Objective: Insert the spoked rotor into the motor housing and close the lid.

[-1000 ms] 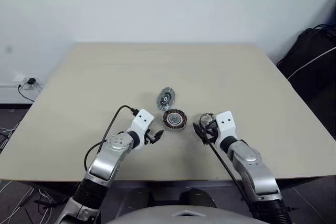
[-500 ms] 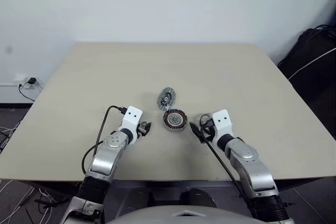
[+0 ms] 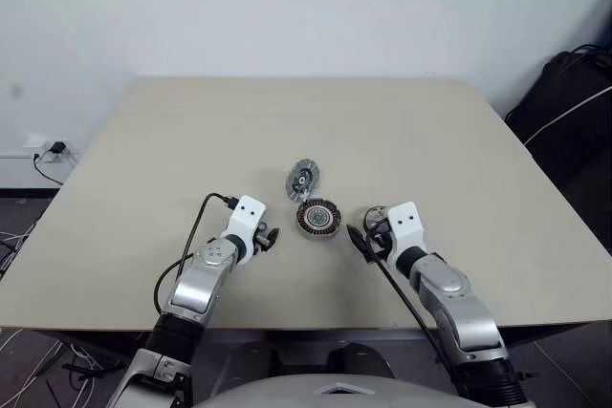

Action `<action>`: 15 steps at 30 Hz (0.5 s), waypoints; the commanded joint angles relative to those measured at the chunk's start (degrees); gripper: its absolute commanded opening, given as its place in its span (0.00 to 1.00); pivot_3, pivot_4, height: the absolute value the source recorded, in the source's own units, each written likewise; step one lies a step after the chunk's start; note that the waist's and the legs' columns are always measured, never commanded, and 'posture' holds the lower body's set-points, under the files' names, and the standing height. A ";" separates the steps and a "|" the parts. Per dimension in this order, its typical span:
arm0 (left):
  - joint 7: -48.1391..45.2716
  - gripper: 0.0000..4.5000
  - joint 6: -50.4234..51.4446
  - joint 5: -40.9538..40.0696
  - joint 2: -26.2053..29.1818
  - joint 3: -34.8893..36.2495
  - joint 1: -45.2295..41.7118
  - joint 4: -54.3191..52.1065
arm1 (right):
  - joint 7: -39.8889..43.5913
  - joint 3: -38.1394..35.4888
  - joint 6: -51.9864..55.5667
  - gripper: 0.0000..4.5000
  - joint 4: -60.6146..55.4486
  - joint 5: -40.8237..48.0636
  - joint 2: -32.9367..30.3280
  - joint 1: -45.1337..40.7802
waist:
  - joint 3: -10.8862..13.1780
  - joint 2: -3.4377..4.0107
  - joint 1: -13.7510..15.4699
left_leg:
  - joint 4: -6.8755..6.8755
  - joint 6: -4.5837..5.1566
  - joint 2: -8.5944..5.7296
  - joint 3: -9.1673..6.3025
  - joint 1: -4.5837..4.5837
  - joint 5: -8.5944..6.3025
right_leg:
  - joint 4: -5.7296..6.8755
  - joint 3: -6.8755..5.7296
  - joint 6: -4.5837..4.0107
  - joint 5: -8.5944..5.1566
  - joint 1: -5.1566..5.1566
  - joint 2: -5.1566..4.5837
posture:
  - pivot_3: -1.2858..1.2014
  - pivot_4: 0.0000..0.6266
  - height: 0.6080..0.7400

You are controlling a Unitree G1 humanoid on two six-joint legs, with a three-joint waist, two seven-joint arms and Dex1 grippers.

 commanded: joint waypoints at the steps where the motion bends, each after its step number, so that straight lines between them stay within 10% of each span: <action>1: -0.18 0.60 0.75 0.72 0.21 -0.40 -0.46 -2.25 | -0.35 -0.72 -1.01 1.00 -2.53 0.31 0.25 -0.49 | 0.00 0.00 -0.06 | 0.00 0.00 0.00 0.00 0.00 0.00 | 0.00 0.00 0.00 0.00 0.00 0.00 | 0.52 0.00 1.00; 7: -0.39 0.16 2.98 0.45 0.49 -0.07 1.42 -5.49 | -0.29 -0.69 -1.19 1.00 -1.97 0.33 0.25 -0.73 | 0.00 0.01 -0.23 | 0.00 -0.01 0.02 0.00 0.01 0.00 | 0.01 0.00 0.00 0.00 0.00 0.00 | 0.52 0.00 1.00; 15: -0.61 0.15 2.47 -0.63 -1.21 -0.08 0.86 -9.77 | 0.01 -0.55 -1.34 1.00 -1.27 0.27 0.15 -1.28 | 0.01 -0.01 -0.15 | 0.00 0.00 0.01 0.00 0.00 0.00 | 0.00 0.01 -0.01 0.00 0.00 -0.01 | 0.52 0.00 1.00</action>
